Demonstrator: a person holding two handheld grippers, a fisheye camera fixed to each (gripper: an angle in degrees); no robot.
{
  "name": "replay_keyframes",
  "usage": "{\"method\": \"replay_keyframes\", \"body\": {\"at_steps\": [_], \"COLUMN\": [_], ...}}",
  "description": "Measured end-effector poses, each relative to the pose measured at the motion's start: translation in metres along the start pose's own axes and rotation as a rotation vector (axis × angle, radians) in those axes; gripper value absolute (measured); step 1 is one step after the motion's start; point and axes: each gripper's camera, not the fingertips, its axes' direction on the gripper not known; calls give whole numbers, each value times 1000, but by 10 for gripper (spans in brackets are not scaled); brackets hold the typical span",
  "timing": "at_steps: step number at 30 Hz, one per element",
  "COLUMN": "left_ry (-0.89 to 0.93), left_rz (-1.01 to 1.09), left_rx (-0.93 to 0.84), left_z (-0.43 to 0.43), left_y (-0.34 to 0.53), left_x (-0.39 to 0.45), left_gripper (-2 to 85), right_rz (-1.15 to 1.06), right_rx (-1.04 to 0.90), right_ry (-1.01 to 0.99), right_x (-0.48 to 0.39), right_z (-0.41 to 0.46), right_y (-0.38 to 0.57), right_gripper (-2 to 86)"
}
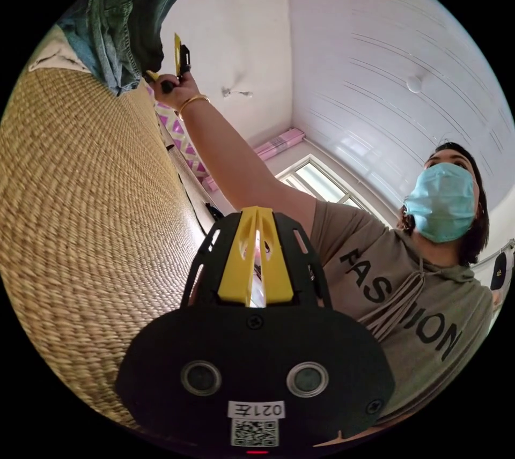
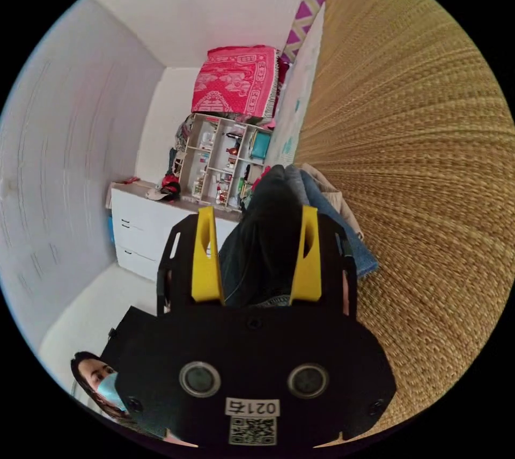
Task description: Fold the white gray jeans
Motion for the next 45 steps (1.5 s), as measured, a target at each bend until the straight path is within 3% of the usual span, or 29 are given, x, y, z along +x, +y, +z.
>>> {"method": "replay_keyframes", "body": {"at_steps": [5, 15, 21, 29, 32, 36, 40, 42, 45], "left_ry": [3, -4, -15, -40, -57, -166, -264, -378, -469], "left_rz": [2, -20, -50, -132, -195, -215, -290, -307, -322], "left_rx": [-1, -2, -2, -5, -68, -337, -495, -539, -563], "left_z": [7, 26, 41, 72, 122, 252, 358, 389, 421], "left_y": [-13, -53, -85, -138, -172, -231, -277, -295, -323], "left_x": [0, -4, -9, -17, -20, -41, -83, -92, -96], "left_gripper": [-10, -9, -9, -2, 37, 131, 178, 195, 207], "right_rz": [-25, -198, -277, 1, 28, 100, 69, 30, 59], "right_rx": [-118, -97, 41, 426, 518, 507, 671, 636, 438], "right_ry": [157, 240, 354, 545, 489, 422, 595, 659, 671], "right_x": [8, -85, -110, 6, 46, 88, 78, 71, 91], "right_z": [40, -14, -187, -447, -494, -522, -570, -581, -585], "right_y": [-9, 20, 134, 370, 432, 477, 518, 511, 467], "right_gripper": [83, 52, 55, 60, 73, 98, 100, 114, 152]}}
